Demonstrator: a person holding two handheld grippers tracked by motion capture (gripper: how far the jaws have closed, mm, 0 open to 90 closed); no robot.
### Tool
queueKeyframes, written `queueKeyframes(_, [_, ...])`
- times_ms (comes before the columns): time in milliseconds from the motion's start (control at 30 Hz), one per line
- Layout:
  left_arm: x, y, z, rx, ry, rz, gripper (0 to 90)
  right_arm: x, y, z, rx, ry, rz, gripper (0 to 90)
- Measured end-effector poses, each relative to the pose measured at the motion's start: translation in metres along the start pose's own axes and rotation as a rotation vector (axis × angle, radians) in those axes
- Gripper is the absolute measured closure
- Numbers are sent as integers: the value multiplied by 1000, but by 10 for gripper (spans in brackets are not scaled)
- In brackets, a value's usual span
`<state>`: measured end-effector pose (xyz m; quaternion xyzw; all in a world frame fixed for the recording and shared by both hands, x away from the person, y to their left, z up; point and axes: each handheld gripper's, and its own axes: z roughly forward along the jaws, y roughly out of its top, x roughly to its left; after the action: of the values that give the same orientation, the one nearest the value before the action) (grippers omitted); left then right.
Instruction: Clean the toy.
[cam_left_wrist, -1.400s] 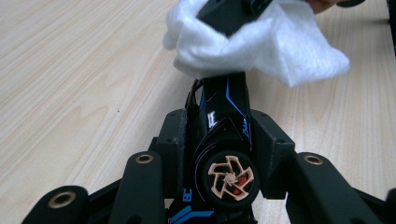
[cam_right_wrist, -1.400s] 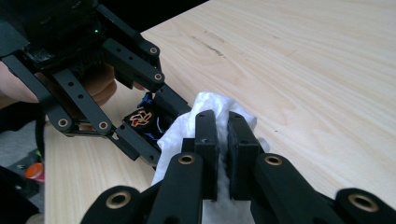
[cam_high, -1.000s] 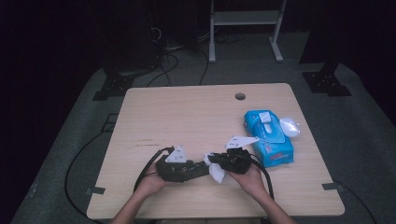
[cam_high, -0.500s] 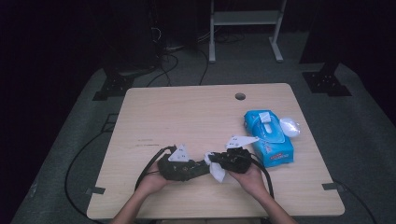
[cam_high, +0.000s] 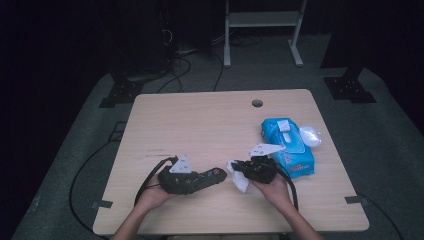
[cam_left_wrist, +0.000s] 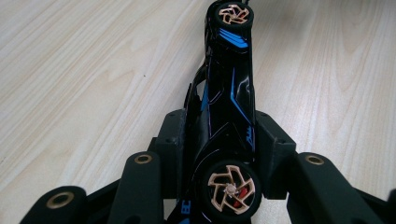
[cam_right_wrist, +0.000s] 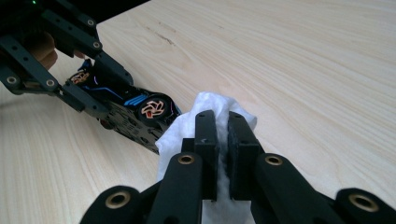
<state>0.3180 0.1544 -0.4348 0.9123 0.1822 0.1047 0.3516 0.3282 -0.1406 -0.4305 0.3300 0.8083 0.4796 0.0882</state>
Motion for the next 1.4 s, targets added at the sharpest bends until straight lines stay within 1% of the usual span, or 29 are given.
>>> queueKeyframes(67, [-1, 5, 1, -16, 0, 2, 585, 0, 0, 0, -4, 1, -4, 837])
queueKeyframes(100, [-1, 8, 1, -17, -1, 4, 567, 0, 0, 0, -4, 3, -4, 837])
queueKeyframes(200, [-2, 19, 5, -8, -4, 18, 541, 1, 0, 0, -6, 6, -3, 837])
queueKeyframes(233, [-2, 24, 9, 9, -11, 19, 532, 1, 0, 0, -7, 7, -1, 837])
queueKeyframes(300, [-2, 29, 15, 39, -9, 27, 525, 1, 0, -1, -11, 10, 1, 837])
queueKeyframes(367, [-1, 34, 22, 72, -15, 24, 522, 1, 0, -1, -14, 12, 2, 836])
queueKeyframes(467, [-2, 39, 31, 109, -16, 25, 522, 1, 0, -1, -15, 16, 6, 837])
queueKeyframes(600, [-3, 43, 37, 158, -15, 28, 529, 1, -1, -1, -16, 19, 4, 836])
queueKeyframes(633, [-4, 43, 39, 163, -15, 24, 529, 1, -1, -1, -17, 20, 4, 836])
queueKeyframes(867, [-4, 47, 46, 216, -4, 39, 534, 0, -1, 0, -21, 27, 16, 836])
queueKeyframes(900, [-4, 47, 47, 222, -6, 43, 553, 0, -1, 1, -21, 27, 18, 836])
queueKeyframes(967, [-4, 49, 46, 236, -19, 47, 564, 0, -1, 0, -24, 30, 24, 836])
queueKeyframes(1000, [-4, 50, 45, 236, -26, 55, 574, -1, -1, 0, -28, 31, 25, 836])
queueKeyframes(1033, [-5, 50, 45, 237, -22, 68, 577, -1, -1, 0, -31, 30, 28, 836])
queueKeyframes(1067, [-5, 50, 45, 237, -22, 68, 579, -1, -1, -1, -33, 31, 29, 836])
queueKeyframes(1100, [-8, 51, 45, 229, -7, 89, 581, -2, -1, -1, -36, 33, 32, 836])
queueKeyframes(1200, [-8, 51, 41, 187, -2, 103, 586, -4, 0, -5, -49, 36, 39, 836])
queueKeyframes(1233, [-8, 52, 39, 160, -3, 102, 587, -4, 0, -6, -51, 40, 46, 836])
queueKeyframes(1267, [-8, 53, 36, 147, -2, 104, 588, -5, 1, -8, -63, 46, 51, 837])
queueKeyframes(1367, [-9, 59, 27, 84, 11, 131, 591, -6, 4, -13, -86, 69, 59, 836])
queueKeyframes(1400, [-11, 61, 23, 46, 7, 136, 596, -6, 6, -15, -99, 83, 70, 837])
